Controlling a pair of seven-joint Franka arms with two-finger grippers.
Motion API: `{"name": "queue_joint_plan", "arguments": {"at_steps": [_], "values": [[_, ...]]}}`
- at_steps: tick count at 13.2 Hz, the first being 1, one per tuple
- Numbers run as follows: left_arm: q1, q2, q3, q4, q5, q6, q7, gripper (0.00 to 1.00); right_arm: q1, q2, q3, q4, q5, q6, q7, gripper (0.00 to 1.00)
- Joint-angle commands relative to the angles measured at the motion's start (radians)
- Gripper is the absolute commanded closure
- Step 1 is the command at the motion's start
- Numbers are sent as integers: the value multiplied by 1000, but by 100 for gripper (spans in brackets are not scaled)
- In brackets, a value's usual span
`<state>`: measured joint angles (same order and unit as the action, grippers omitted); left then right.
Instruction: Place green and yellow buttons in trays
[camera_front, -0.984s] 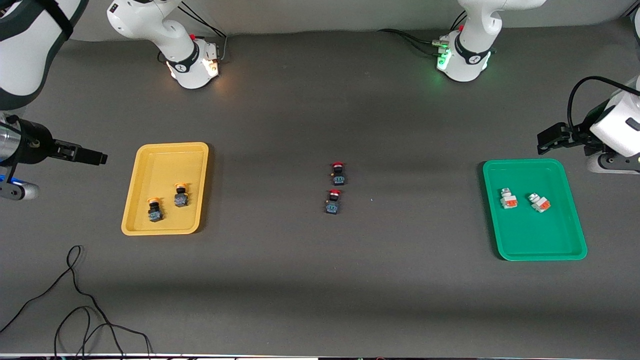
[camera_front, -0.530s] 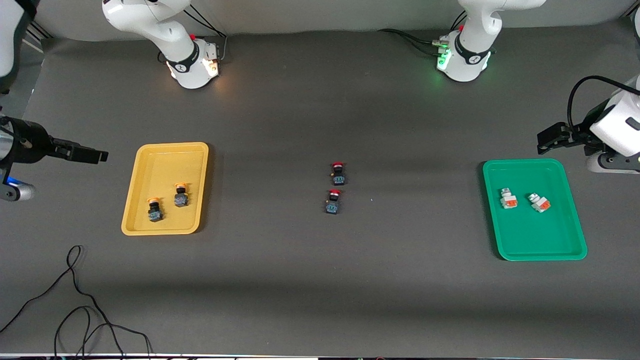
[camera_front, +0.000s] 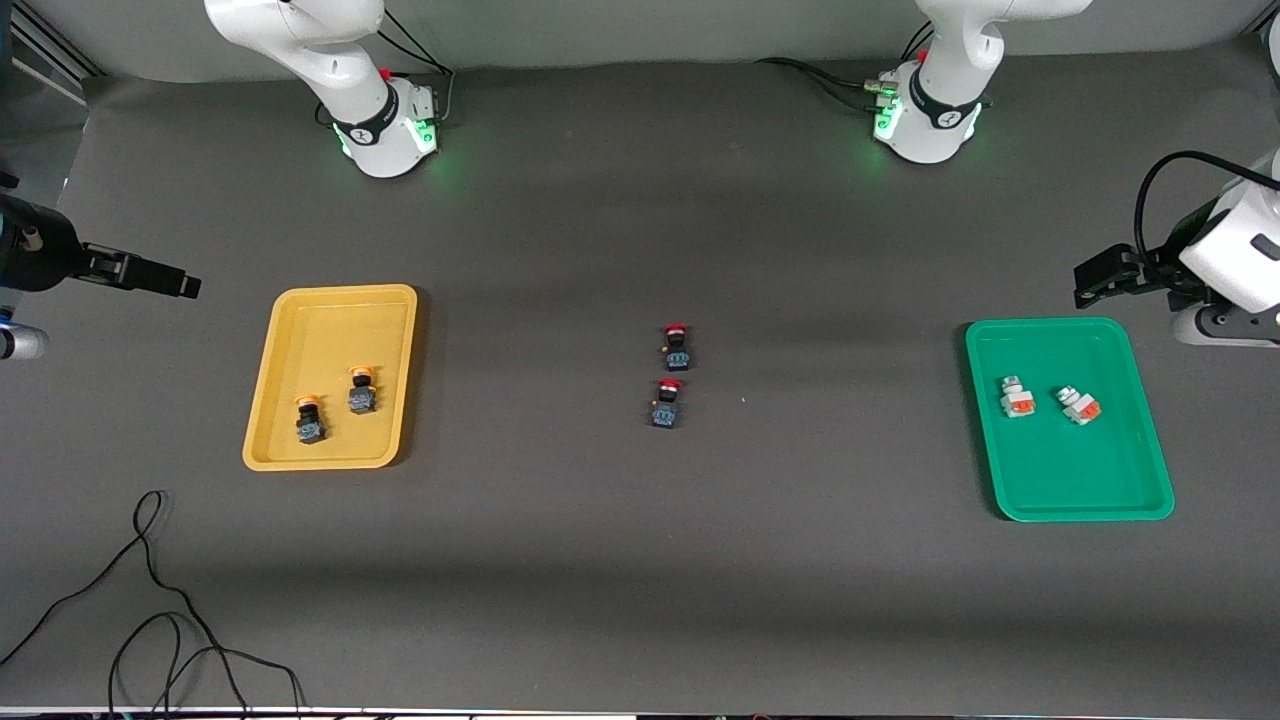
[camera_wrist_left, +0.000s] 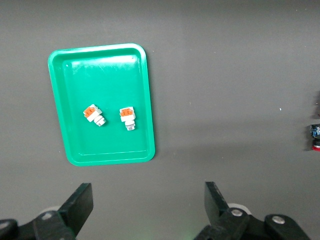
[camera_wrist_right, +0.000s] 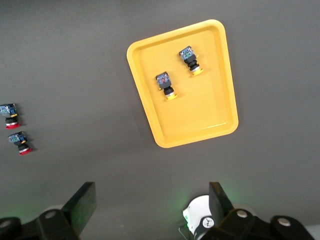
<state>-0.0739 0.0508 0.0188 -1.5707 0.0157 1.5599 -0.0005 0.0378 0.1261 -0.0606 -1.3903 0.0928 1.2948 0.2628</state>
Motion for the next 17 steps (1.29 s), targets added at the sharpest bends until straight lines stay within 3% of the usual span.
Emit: {"name": "queue_joint_plan", "arguments": {"at_steps": [1, 4, 7, 17], "values": [[-12, -16, 6, 4, 6, -26, -15, 1, -10, -117, 36, -168, -57, 86, -45, 0], [-12, -16, 7, 3, 6, -27, -15, 1, -9, -160, 45, -243, -91, 170, -146, 0], [-12, -14, 7, 3, 6, -27, -13, 1, -6, -152, 45, -243, -91, 279, -228, 0], [-12, -12, 7, 1, 6, -24, -10, 1, 4, -100, 42, -200, -91, 290, -228, 0]]}}
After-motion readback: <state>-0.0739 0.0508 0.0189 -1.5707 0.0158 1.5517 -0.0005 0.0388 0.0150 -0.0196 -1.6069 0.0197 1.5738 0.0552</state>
